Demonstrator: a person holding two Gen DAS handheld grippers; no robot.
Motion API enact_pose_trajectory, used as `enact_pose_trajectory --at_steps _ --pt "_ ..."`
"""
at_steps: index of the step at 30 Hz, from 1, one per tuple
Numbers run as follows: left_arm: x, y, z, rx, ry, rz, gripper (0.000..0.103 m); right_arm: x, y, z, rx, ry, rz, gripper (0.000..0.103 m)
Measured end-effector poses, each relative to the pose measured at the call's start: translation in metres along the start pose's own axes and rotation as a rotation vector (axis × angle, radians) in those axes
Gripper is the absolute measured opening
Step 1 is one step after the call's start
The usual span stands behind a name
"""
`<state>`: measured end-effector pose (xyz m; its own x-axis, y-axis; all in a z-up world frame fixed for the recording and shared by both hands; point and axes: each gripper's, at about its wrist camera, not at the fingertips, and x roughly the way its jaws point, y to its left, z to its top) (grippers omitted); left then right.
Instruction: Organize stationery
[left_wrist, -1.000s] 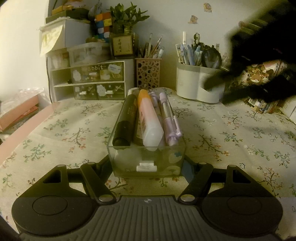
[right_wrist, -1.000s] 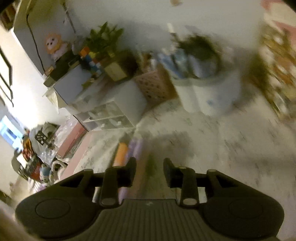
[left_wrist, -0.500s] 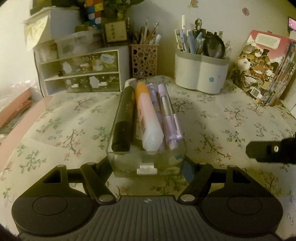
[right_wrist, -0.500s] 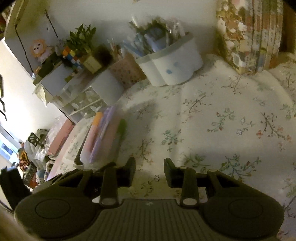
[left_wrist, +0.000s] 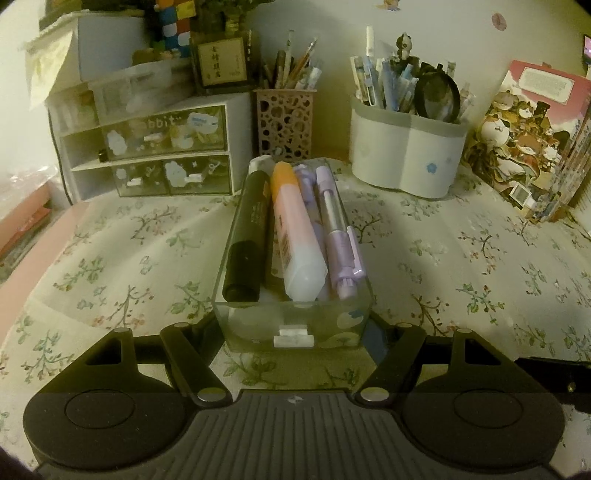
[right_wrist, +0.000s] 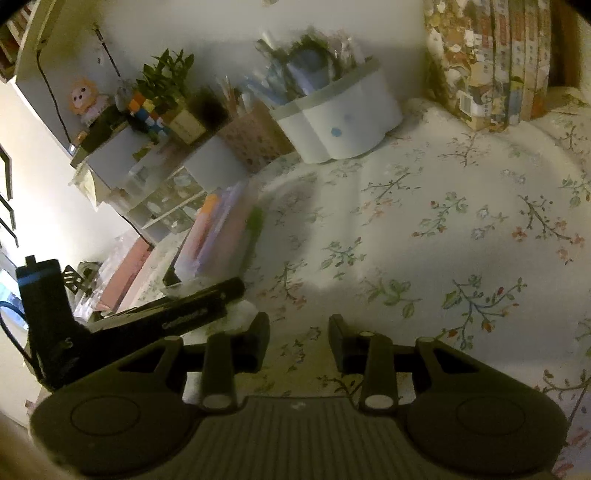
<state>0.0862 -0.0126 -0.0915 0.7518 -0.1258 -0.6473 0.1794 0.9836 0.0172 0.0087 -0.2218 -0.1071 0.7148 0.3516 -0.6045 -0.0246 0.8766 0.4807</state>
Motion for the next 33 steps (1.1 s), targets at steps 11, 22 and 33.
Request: enact_pose_trajectory --at_steps 11,22,33 --pt "0.001 -0.001 -0.002 -0.016 -0.029 0.015 0.072 0.008 0.013 0.002 -0.128 -0.076 -0.054 0.039" --pt "-0.002 0.001 -0.005 -0.029 -0.047 0.022 0.072 0.029 0.026 0.004 -0.282 -0.169 0.031 0.047" --pt "-0.013 0.002 -0.007 -0.041 -0.097 0.029 0.087 0.018 0.023 -0.002 -0.277 -0.248 0.054 0.047"
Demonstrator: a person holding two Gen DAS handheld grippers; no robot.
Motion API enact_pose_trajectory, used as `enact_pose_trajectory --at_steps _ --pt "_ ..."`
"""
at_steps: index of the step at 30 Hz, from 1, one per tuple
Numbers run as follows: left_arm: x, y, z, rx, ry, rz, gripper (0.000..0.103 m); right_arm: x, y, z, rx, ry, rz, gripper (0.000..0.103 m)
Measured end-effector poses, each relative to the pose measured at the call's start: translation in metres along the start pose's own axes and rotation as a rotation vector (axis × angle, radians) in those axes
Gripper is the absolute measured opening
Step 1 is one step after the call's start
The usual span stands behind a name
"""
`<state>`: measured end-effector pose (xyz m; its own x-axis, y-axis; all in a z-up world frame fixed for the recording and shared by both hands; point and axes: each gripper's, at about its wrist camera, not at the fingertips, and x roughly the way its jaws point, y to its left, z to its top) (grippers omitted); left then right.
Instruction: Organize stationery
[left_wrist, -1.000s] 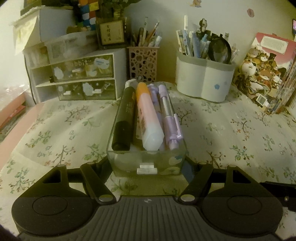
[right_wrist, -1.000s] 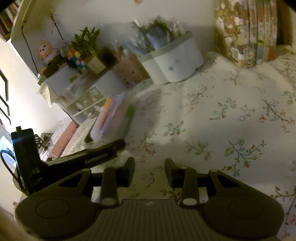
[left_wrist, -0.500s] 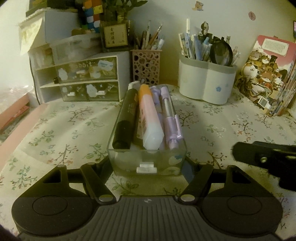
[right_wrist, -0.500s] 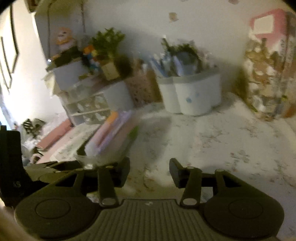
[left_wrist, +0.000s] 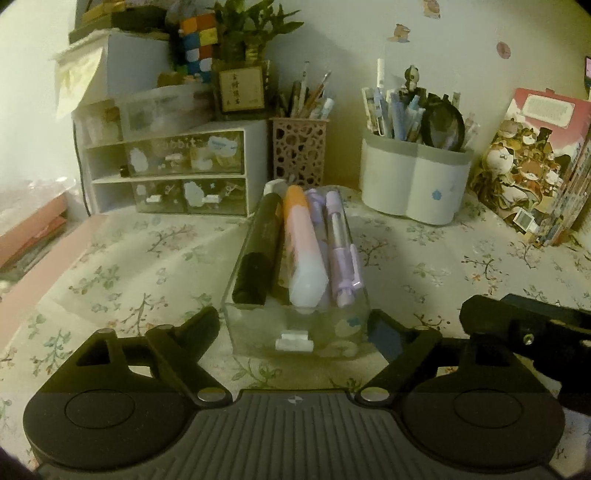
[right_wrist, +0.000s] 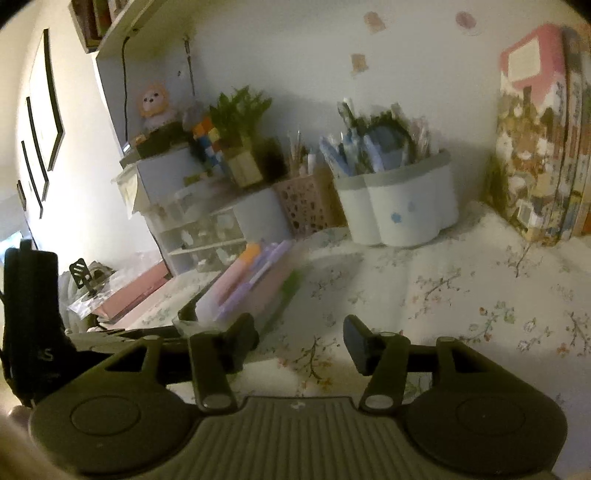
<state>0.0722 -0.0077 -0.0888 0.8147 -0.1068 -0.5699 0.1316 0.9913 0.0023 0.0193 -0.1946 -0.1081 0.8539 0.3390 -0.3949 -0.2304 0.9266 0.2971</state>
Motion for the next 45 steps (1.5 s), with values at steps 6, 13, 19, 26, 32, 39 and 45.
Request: enact_pose_trajectory --at_steps 6,13,19,26,32,39,45 --pt "-0.022 0.011 -0.006 -0.007 -0.024 0.014 0.097 0.005 -0.005 0.002 0.025 0.049 0.043 0.051" --pt "-0.076 0.006 -0.002 0.049 -0.070 0.041 0.097 -0.026 0.025 0.006 -0.019 0.072 -0.034 0.052" --pt "-0.128 -0.009 -0.010 0.083 -0.045 0.018 0.098 -0.078 0.046 0.012 0.109 0.052 -0.084 0.066" --pt "-0.166 -0.012 -0.019 0.023 -0.037 0.017 0.098 -0.112 0.072 0.016 0.026 0.098 -0.095 0.068" --pt "-0.172 -0.010 -0.012 -0.015 -0.039 0.017 0.098 -0.129 0.063 0.021 0.072 0.095 -0.147 0.075" --pt "-0.167 -0.013 -0.014 0.008 -0.046 0.053 0.098 -0.132 0.052 0.021 0.092 0.103 -0.149 0.075" --pt "-0.166 -0.008 -0.015 -0.012 -0.027 0.036 0.098 -0.136 0.048 0.019 0.070 0.109 -0.137 0.075"
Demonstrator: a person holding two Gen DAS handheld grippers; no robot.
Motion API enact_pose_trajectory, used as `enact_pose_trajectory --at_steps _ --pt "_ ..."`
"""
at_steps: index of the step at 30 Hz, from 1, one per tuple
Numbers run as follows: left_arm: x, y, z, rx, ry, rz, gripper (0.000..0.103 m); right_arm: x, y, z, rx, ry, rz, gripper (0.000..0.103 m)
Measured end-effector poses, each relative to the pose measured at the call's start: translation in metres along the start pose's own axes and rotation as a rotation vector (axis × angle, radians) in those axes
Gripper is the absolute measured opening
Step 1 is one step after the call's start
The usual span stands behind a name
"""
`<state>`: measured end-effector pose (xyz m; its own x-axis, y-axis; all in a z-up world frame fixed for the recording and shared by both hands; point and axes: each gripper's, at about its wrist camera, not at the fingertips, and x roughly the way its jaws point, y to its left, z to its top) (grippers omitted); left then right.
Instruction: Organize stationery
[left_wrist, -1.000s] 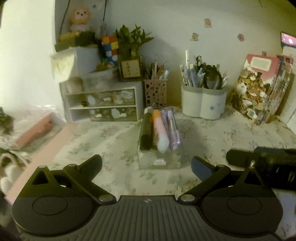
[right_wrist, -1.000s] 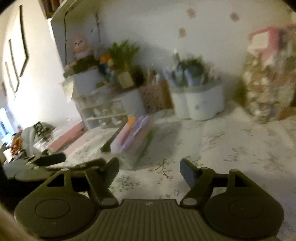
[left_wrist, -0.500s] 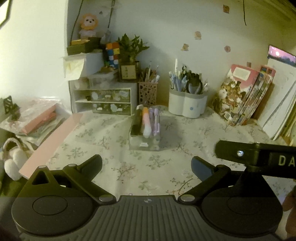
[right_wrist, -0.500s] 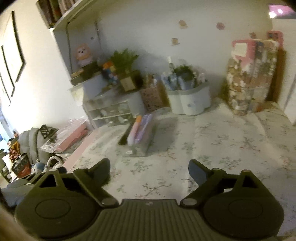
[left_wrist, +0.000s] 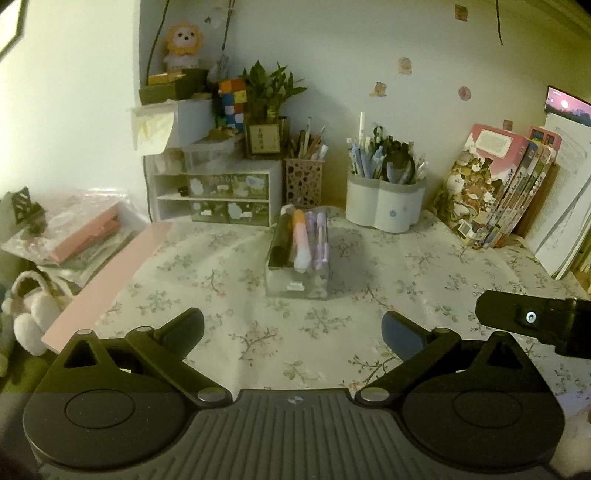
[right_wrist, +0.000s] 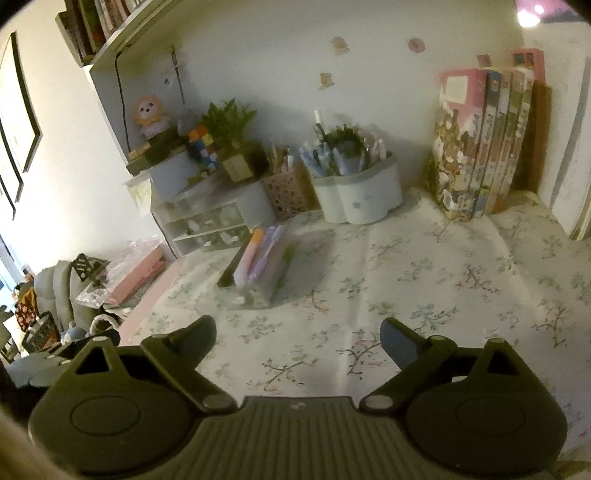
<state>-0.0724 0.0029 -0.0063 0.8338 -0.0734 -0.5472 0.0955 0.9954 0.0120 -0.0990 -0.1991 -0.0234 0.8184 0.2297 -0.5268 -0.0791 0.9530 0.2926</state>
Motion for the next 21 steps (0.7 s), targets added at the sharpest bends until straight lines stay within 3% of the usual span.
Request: enact_pose_trajectory --at_steps 5,21 --pt "-0.002 -0.001 0.000 0.013 -0.012 -0.002 0.098 0.000 -0.002 -0.001 0.009 0.006 0.041 0.075" --pt "0.000 -0.011 -0.002 0.033 -0.022 -0.028 0.098 0.004 -0.008 -0.002 0.020 0.015 0.023 0.075"
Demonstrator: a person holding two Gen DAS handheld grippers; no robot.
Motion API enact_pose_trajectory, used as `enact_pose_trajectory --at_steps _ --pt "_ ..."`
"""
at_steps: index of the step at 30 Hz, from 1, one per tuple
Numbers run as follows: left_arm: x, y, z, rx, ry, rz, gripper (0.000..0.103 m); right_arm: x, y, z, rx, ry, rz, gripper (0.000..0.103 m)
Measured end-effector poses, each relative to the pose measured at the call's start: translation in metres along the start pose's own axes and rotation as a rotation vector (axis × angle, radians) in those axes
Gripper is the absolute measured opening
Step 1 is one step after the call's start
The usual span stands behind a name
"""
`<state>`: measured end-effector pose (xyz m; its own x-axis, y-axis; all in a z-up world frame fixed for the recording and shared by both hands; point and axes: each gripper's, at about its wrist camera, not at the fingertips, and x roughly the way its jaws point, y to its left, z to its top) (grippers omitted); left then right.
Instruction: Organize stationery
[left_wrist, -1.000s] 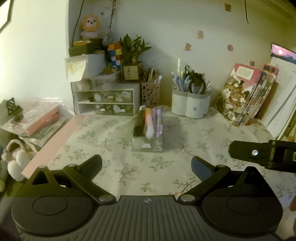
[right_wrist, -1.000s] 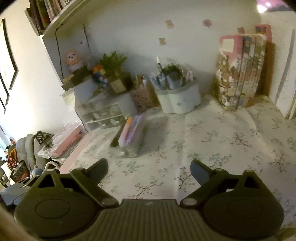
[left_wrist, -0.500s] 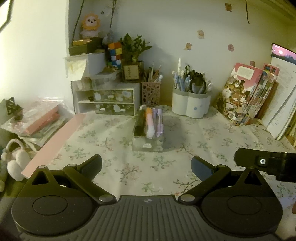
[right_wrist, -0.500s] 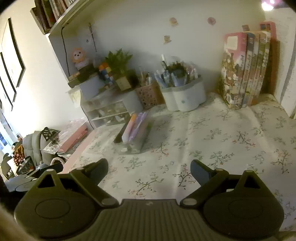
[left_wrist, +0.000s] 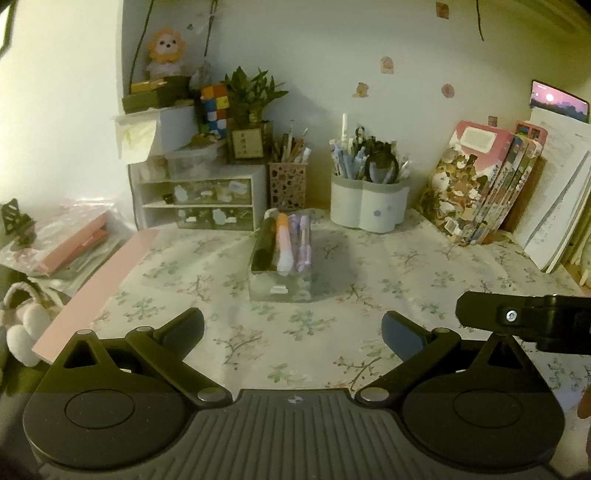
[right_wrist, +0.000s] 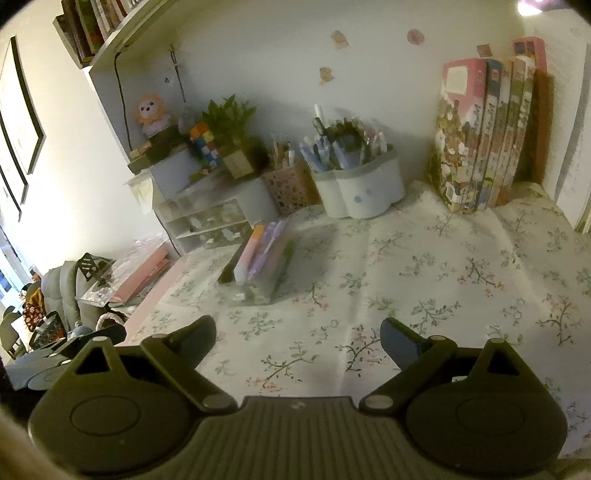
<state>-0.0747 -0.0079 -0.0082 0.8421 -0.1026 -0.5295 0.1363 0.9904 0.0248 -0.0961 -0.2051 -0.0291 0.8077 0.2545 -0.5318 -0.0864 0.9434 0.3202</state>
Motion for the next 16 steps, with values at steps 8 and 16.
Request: enact_pose_trajectory --at_steps 8,16 --pt "0.0006 -0.0009 0.0001 -0.002 -0.005 -0.009 0.098 0.0014 -0.0021 -0.0001 0.009 0.002 -0.005 0.075" --pt "-0.0009 -0.0009 -0.0004 0.001 -0.016 -0.013 0.098 0.0009 -0.0026 -0.0006 0.011 -0.002 -0.013 0.075"
